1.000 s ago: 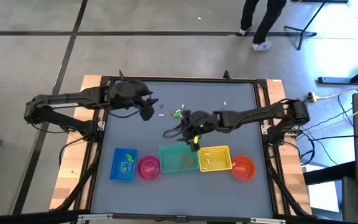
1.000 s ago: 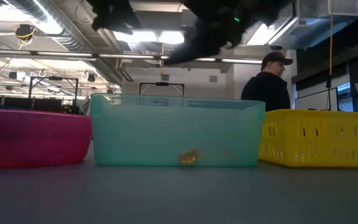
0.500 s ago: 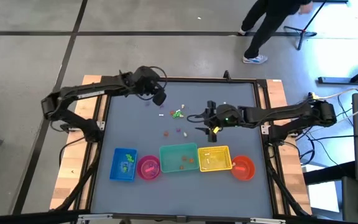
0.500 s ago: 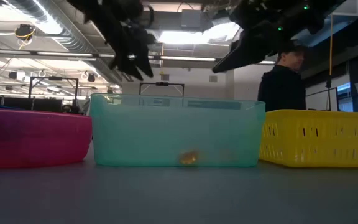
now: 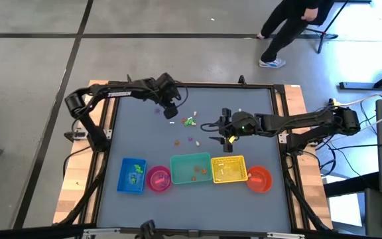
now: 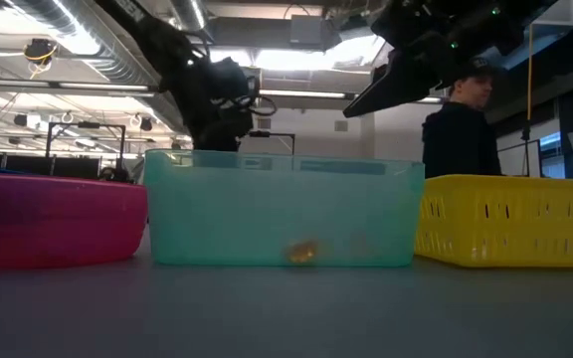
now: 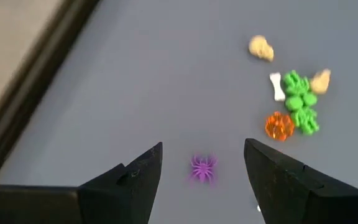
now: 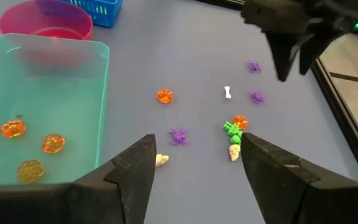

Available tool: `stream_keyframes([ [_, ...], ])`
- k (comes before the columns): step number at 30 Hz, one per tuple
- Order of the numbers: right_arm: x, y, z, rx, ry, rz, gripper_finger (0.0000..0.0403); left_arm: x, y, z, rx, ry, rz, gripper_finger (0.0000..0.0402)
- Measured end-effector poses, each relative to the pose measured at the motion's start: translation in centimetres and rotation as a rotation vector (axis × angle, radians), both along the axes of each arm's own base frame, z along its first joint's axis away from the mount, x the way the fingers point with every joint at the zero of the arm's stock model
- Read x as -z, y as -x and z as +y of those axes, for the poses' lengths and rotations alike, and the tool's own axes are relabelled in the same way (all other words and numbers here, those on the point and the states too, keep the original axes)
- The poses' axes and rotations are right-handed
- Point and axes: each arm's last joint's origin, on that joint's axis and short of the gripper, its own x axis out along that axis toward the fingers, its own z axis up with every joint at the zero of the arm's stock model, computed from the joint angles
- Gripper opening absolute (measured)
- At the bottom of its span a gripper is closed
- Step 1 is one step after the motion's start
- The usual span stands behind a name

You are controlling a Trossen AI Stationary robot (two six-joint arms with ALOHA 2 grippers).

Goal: Sort Halloween decoration
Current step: Put the purple spider toy into the pink bin

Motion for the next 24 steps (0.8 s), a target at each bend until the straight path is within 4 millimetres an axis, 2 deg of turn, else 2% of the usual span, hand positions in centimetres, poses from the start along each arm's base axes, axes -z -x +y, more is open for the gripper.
stream_keyframes([
  [14,0.1,0.1,0.0,0.000,0.000,0.014,0.0234,3.8,-0.7,0.5,0.071,0.034,0.115,0.0211],
  [24,0.2,0.1,0.0,0.000,-0.001,0.022,0.0234,4.1,-0.8,0.5,0.069,0.032,0.122,0.0211],
])
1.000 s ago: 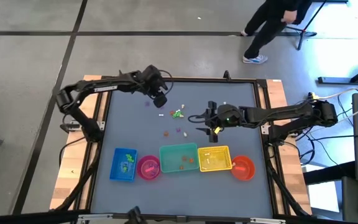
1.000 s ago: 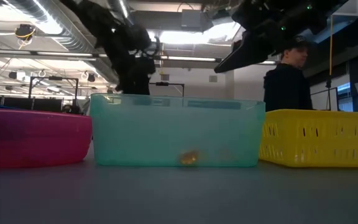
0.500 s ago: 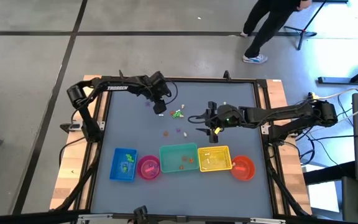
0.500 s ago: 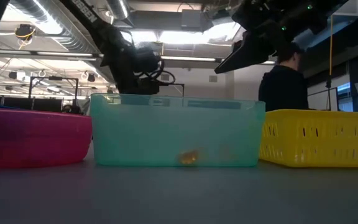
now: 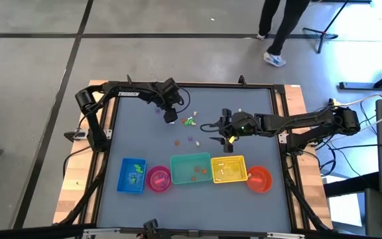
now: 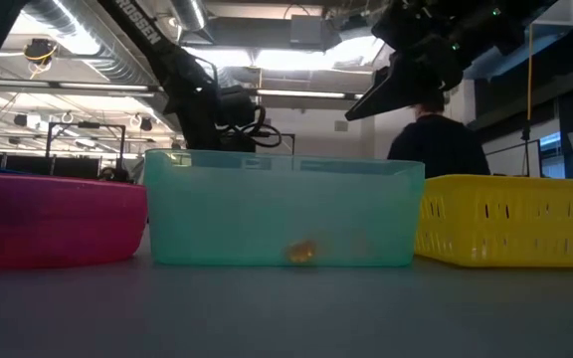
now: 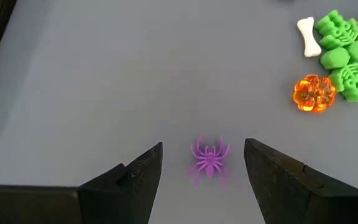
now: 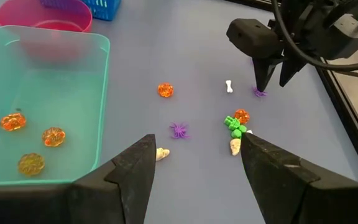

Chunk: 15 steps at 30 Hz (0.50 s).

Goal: Sort Halloween decoration
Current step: Put the purple spider toy into the pink bin

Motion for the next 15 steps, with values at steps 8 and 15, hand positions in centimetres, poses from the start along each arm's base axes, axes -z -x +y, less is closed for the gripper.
stream_keyframes([
  [8,0.1,0.1,0.0,0.000,-0.001,0.017,0.0234,2.0,-0.3,0.0,-0.003,0.041,0.050,0.0211],
  [15,0.2,0.1,0.0,-0.001,-0.001,0.021,0.0234,2.4,-0.3,0.1,-0.004,0.047,0.066,0.0209],
])
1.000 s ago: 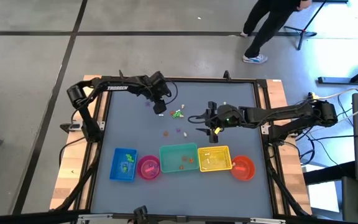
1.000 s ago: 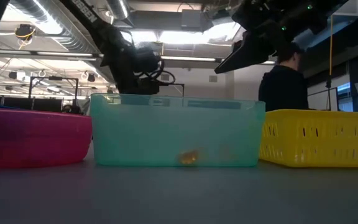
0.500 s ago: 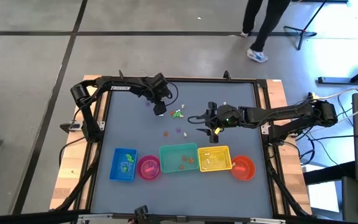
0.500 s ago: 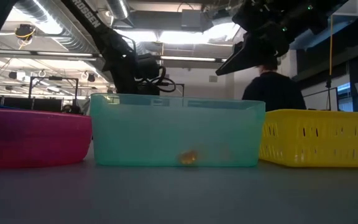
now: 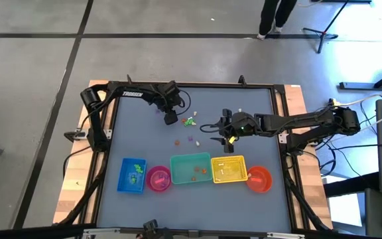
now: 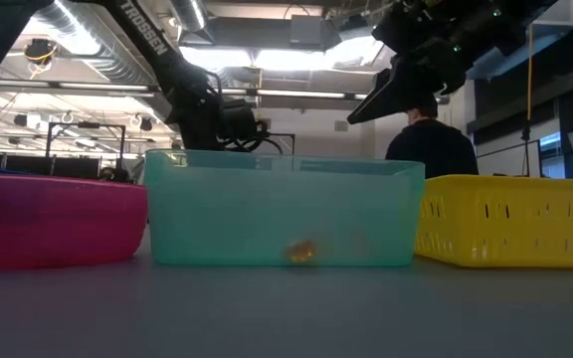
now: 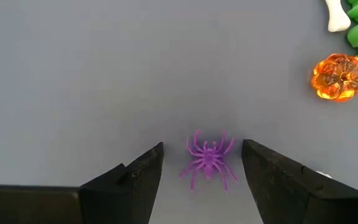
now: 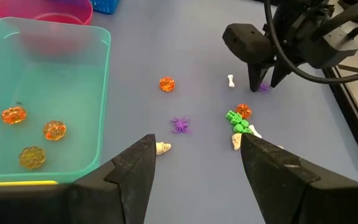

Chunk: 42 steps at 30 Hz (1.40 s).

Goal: Sort Halloween decoration
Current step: Put the purple spider toy into the pink bin

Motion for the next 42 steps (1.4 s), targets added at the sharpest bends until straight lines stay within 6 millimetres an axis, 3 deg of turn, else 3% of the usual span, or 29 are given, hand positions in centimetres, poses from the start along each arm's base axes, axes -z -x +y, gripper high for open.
stream_keyframes([
  [28,0.00,-0.01,0.01,-0.001,0.000,-0.001,0.0234,0.26,0.22,-0.19,-0.006,0.010,0.032,0.0073],
  [42,0.01,-0.01,0.01,0.000,0.001,0.000,0.0234,0.30,0.16,-0.34,0.003,0.025,0.025,0.0040],
])
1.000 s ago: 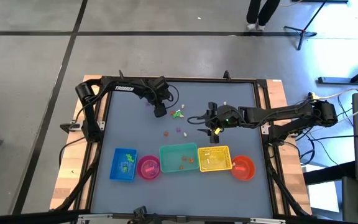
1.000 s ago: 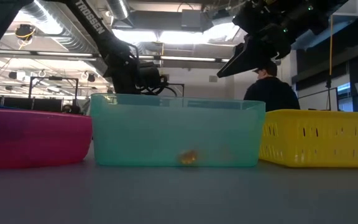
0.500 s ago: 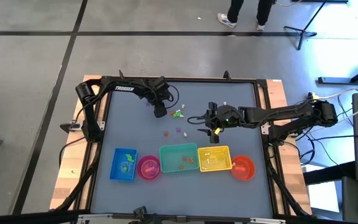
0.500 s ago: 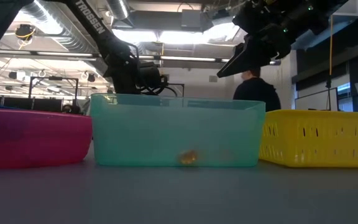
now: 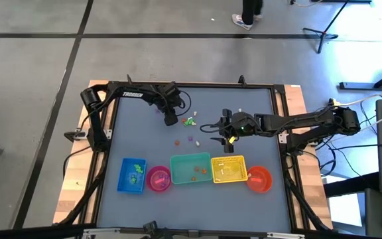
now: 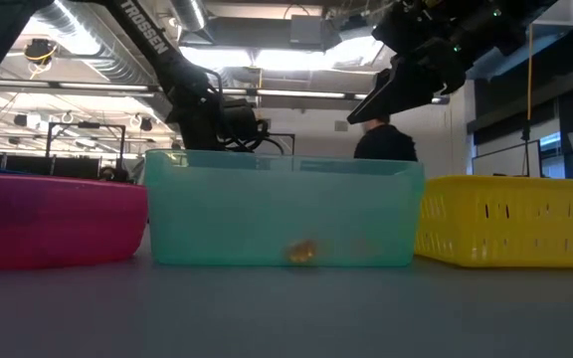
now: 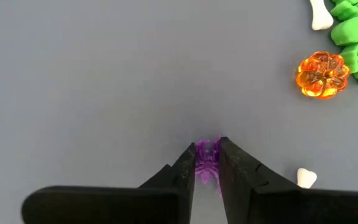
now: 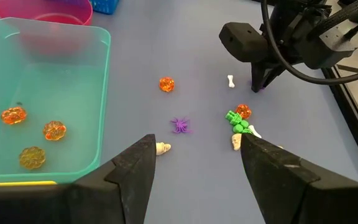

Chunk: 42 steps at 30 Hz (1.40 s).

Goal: Sort Halloween decoration
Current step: Put the purple spider toy into the pink bin

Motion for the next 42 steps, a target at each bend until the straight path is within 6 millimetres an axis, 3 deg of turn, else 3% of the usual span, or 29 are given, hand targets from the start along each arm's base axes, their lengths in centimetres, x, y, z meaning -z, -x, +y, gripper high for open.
stream_keyframes([
  [22,0.00,0.00,-0.01,0.000,0.000,0.000,0.0234,0.00,-0.08,-0.12,-0.018,0.010,-0.005,0.0038],
  [30,-0.01,0.00,-0.01,0.000,0.000,-0.001,0.0234,0.00,-0.09,-0.15,-0.018,0.014,-0.007,0.0003],
  [42,0.00,0.00,0.00,0.000,0.000,0.000,0.0234,-0.41,-0.04,-0.20,-0.036,0.020,-0.024,0.0001],
])
